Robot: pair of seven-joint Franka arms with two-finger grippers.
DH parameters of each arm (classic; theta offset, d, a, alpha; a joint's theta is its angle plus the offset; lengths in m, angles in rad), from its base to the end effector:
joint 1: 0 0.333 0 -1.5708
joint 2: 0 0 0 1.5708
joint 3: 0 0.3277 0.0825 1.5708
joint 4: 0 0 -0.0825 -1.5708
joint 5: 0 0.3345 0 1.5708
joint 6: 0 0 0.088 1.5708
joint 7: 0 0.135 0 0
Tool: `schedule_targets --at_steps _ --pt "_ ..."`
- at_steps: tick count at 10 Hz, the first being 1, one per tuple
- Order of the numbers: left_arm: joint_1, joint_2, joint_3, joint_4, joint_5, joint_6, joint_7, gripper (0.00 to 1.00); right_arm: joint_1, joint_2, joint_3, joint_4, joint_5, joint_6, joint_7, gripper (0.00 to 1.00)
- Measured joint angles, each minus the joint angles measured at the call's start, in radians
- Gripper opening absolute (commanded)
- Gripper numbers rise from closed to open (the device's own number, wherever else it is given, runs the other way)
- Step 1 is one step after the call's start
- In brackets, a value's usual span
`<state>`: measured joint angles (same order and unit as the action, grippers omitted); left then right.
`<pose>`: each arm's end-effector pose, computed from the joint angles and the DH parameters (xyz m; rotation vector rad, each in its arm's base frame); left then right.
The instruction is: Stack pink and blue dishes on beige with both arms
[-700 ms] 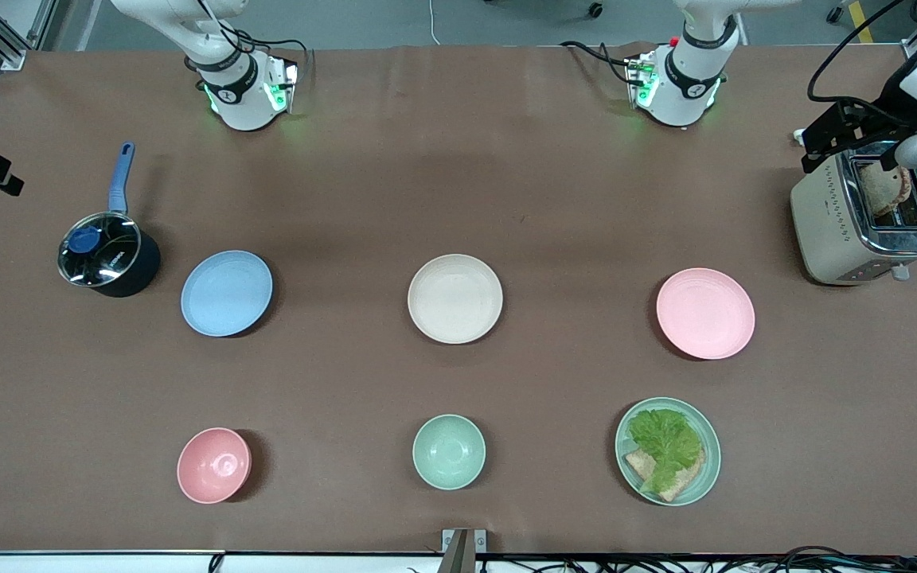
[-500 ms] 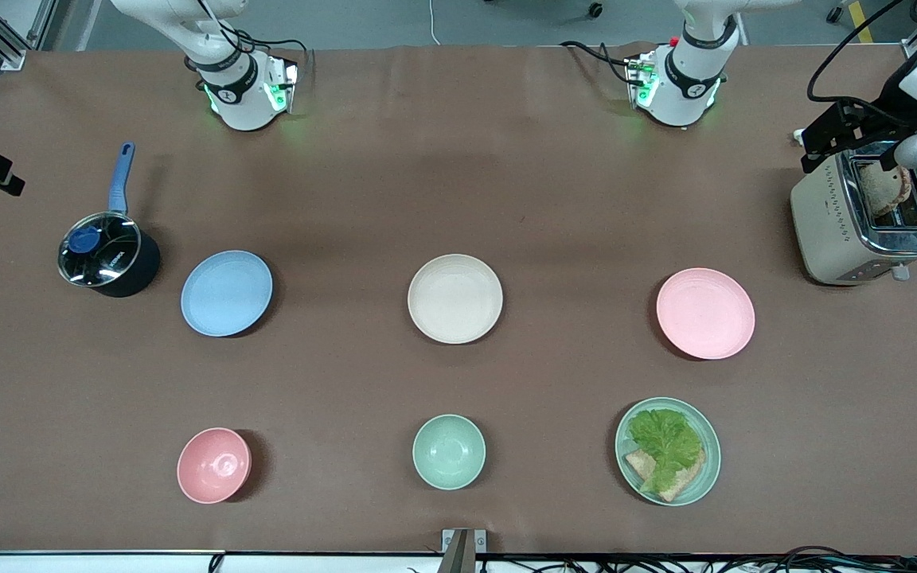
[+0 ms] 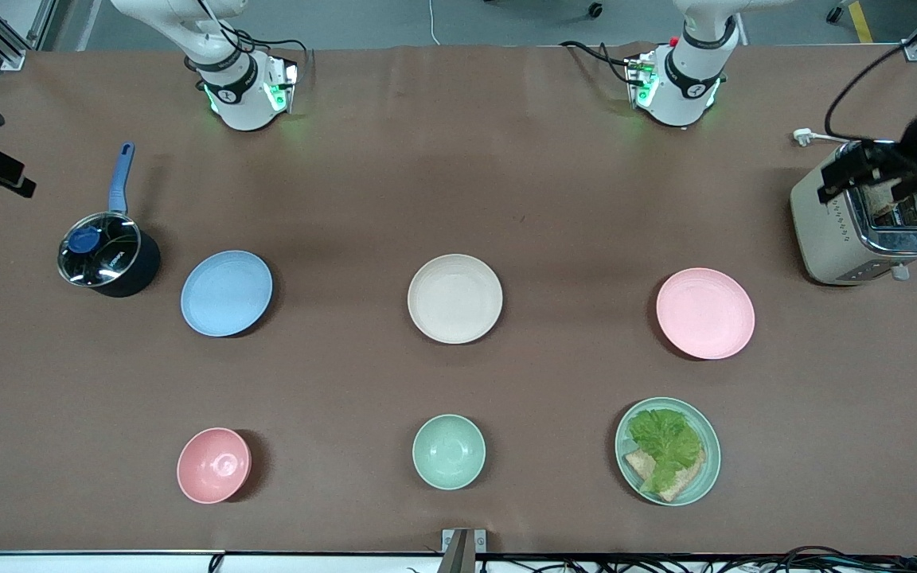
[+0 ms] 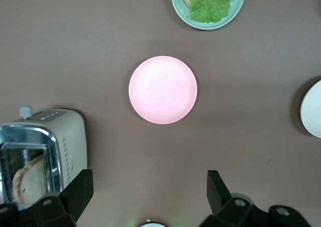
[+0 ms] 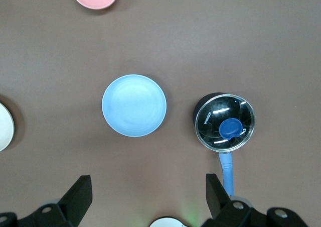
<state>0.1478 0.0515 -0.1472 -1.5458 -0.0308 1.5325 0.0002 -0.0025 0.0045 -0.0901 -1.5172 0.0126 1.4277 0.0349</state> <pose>0.5148 -0.0019 0.5896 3.1016 0.0002 -0.0996 0.4870 -0.0433 0.6165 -3.1171 0.1971 0.1463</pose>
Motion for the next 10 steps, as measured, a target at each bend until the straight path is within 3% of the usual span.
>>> schedule_targets --at_steps 4,6,10 --pt "0.099 0.141 0.003 -0.254 -0.010 0.421 0.303 1.00 -0.009 0.160 -0.009 -0.182 0.050 0.274 -0.231 1.00" --pt "0.130 0.243 0.004 -0.332 -0.011 0.592 0.440 0.98 -0.062 0.253 -0.020 -0.238 0.138 0.392 -0.437 1.00" --pt "0.136 0.455 0.001 -0.356 -0.011 0.831 0.565 0.61 -0.102 0.372 -0.021 -0.423 0.297 0.693 -0.735 1.00"
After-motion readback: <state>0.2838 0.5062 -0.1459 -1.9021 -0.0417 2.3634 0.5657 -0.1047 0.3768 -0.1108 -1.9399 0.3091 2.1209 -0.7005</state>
